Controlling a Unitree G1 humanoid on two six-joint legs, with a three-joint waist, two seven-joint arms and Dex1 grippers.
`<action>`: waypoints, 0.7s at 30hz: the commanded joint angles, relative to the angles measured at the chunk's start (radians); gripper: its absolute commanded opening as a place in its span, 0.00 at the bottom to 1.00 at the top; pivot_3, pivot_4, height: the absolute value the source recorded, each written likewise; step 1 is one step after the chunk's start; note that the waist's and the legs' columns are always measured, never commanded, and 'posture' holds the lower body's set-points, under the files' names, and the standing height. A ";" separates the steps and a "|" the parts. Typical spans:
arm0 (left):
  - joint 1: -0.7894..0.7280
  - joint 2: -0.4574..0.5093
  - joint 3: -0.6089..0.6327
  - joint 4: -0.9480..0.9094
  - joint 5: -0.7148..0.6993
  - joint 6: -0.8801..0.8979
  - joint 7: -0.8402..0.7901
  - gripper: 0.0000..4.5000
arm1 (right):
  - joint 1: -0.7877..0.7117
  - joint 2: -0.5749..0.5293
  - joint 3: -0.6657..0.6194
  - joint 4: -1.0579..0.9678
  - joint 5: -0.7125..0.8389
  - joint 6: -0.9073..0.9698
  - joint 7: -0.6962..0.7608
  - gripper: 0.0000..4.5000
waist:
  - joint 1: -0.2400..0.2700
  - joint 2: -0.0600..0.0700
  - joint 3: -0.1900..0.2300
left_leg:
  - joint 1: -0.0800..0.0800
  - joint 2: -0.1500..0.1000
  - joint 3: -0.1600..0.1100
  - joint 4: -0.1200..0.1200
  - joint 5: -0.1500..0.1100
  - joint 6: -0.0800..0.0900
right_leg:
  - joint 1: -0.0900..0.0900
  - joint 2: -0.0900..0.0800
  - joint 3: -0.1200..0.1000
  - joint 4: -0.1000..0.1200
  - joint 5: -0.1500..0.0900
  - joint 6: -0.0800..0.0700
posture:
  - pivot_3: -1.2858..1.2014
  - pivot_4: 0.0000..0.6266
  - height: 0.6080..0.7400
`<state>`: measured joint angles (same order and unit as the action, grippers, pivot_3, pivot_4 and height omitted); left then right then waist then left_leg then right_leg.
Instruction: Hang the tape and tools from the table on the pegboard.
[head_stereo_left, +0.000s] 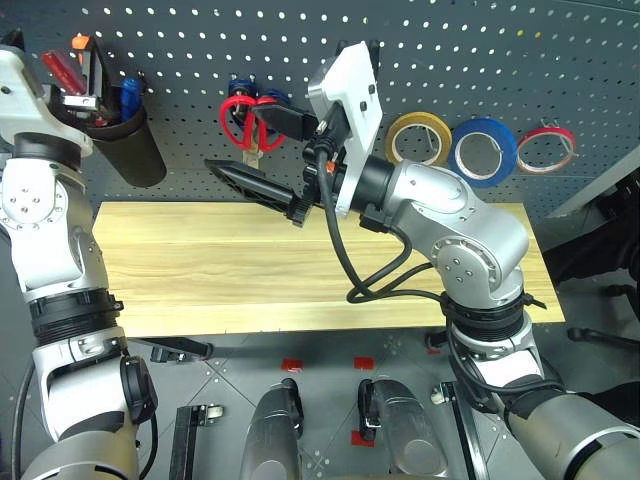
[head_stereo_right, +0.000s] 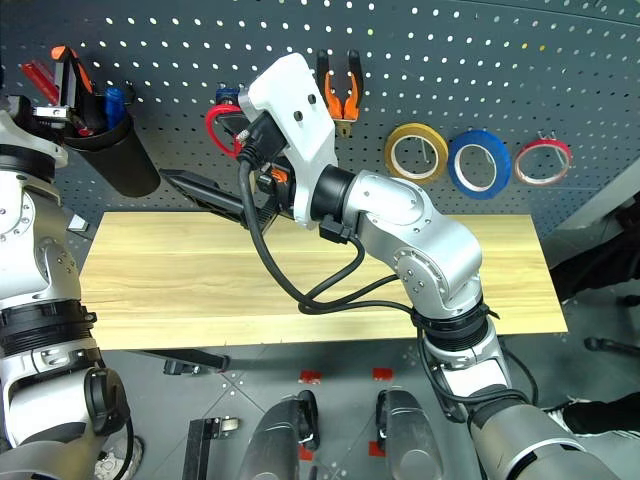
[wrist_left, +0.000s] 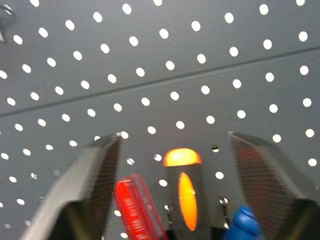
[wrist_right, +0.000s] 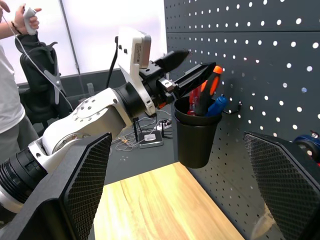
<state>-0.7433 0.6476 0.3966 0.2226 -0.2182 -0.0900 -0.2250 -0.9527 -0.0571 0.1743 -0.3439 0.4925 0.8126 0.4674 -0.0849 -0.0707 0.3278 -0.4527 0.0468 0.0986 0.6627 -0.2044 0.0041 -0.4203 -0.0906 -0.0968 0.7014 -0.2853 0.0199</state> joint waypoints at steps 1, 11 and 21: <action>-0.011 -0.001 -0.051 -0.174 0.000 -0.009 -0.032 0.87 | 0.010 -0.008 -0.035 -0.049 0.009 -0.023 -0.019 1.00 | 0.002 0.000 -0.003 | 0.000 0.000 0.000 0.000 0.000 0.000 | 0.000 0.000 0.000 0.000 0.000 0.000 | 0.44 0.36 1.00; 0.300 -0.069 -0.023 -0.485 -0.242 0.376 -0.075 0.87 | 0.128 -0.186 -0.106 -0.132 0.041 0.010 0.019 1.00 | -0.015 0.005 -0.023 | 0.002 0.002 -0.001 -0.001 0.000 -0.001 | 0.000 0.002 0.001 0.002 0.001 -0.001 | 0.44 0.36 1.00; 0.478 -0.107 -0.114 -0.456 -0.142 0.613 0.031 0.87 | 0.421 -0.253 -0.014 -0.122 -0.167 -0.143 -0.078 1.00 | 0.003 0.009 -0.048 | 0.002 0.000 -0.003 0.000 0.002 -0.001 | 0.001 0.002 0.002 0.005 0.001 -0.001 | 0.44 0.31 1.00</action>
<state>-0.2607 0.5415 0.2678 -0.2182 -0.3764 0.5216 -0.2185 -0.5630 -0.3014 0.1580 -0.4559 0.3677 0.7275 0.4083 -0.0819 -0.0613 0.2800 -0.4505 0.0468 0.0955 0.6624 -0.2021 0.0030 -0.4196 -0.0887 -0.0953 0.7065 -0.2847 0.0185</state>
